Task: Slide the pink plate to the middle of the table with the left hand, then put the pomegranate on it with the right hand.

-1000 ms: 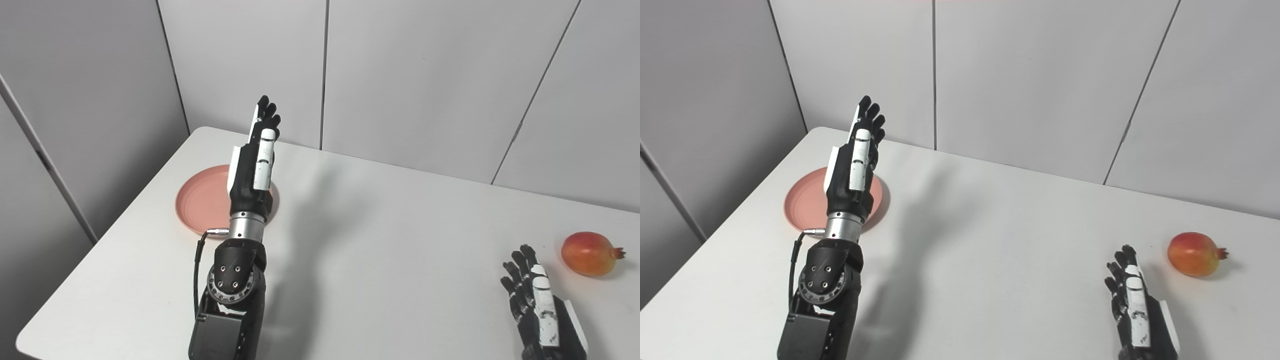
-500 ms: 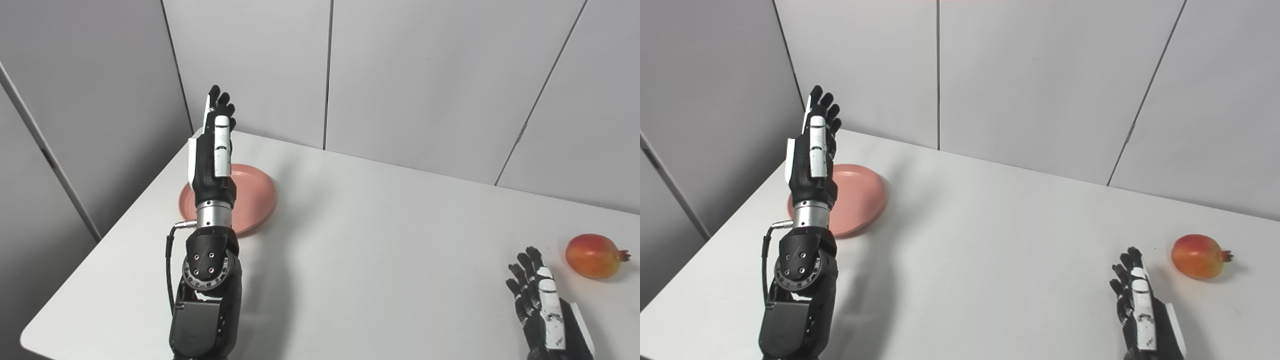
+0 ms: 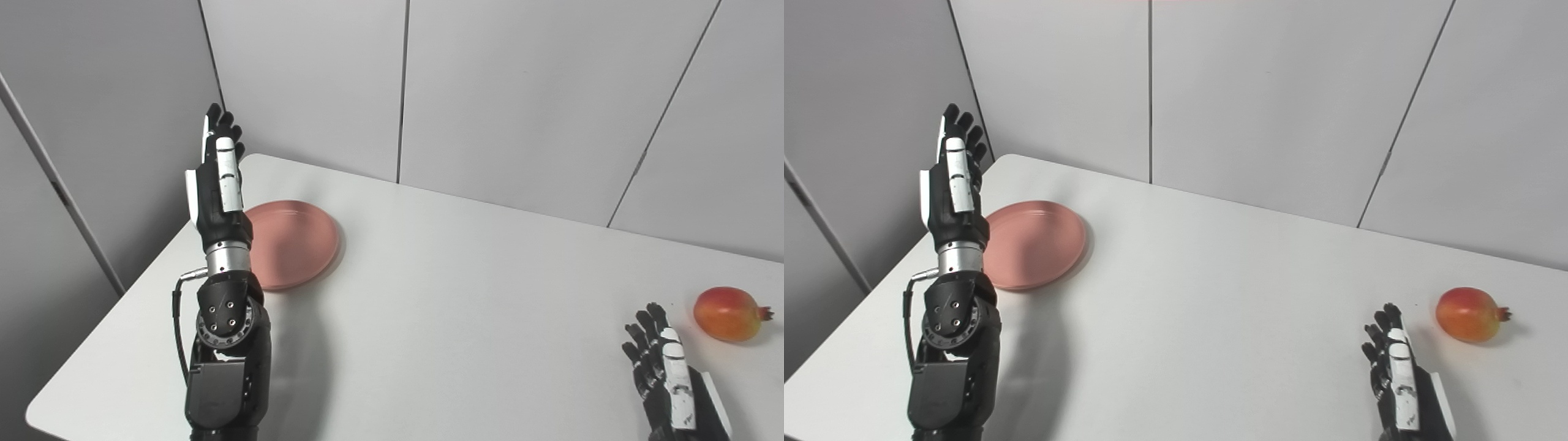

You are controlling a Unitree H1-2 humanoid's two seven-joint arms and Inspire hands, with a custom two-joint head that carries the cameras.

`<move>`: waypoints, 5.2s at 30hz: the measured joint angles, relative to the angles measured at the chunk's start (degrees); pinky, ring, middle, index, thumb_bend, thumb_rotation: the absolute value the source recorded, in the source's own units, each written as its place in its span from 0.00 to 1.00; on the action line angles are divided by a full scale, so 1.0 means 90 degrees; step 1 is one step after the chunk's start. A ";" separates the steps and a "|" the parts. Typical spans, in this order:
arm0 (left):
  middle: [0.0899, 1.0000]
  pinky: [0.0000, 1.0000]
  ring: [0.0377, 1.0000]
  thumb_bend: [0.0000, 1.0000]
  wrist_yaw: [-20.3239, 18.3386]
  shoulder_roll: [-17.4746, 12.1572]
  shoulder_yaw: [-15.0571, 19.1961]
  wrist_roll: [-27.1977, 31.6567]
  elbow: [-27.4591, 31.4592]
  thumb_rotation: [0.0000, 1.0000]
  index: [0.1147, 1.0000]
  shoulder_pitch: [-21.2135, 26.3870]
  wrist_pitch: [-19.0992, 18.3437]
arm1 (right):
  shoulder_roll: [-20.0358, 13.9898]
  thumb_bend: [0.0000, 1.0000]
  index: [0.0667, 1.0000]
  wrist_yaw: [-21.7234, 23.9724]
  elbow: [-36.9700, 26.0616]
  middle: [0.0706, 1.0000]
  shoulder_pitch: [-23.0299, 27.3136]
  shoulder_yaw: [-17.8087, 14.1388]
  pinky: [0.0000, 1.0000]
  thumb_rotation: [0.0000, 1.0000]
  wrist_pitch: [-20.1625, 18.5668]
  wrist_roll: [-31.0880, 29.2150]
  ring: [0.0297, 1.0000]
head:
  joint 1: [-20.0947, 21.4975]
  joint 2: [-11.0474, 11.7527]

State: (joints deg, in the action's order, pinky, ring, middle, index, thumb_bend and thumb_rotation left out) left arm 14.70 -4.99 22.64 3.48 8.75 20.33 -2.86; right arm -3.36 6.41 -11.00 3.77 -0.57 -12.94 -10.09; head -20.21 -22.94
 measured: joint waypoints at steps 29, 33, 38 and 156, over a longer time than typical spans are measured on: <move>0.96 0.98 0.96 0.45 -0.0048 -0.0507 0.0472 0.0994 -0.0744 1.00 0.92 -0.0264 0.0522 | -0.0006 0.16 1.00 -0.0006 -0.0019 1.00 0.0000 -0.0009 1.00 1.00 -0.0004 -0.0016 1.00 | -0.0049 0.0029; 0.95 0.98 0.96 0.44 -0.0047 -0.0525 0.0505 0.0994 -0.0857 1.00 0.92 -0.0328 0.0522 | -0.0006 0.16 1.00 -0.0011 -0.0023 1.00 0.0000 -0.0014 1.00 1.00 -0.0003 -0.0024 1.00 | -0.0058 0.0029; 0.95 0.98 0.96 0.41 -0.0047 -0.0527 0.0649 0.1133 -0.0958 1.00 0.92 -0.0348 0.0522 | -0.0006 0.16 1.00 -0.0010 -0.0023 1.00 0.0000 -0.0015 1.00 1.00 -0.0003 -0.0058 1.00 | -0.0059 0.0020; 0.92 0.96 0.93 0.37 -0.1472 -0.0871 -0.0099 0.2210 -0.3601 1.00 0.88 0.0037 0.1003 | -0.0001 0.16 1.00 -0.0042 -0.0163 1.00 -0.0002 0.0040 1.00 1.00 -0.0011 -0.0114 1.00 | 0.0146 -0.0137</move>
State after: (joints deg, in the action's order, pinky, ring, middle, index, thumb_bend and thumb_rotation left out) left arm 1.45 -12.83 21.75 23.37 -23.65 20.66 6.17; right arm -3.37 6.03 -12.46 3.75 -0.21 -13.04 -11.11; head -18.90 -24.17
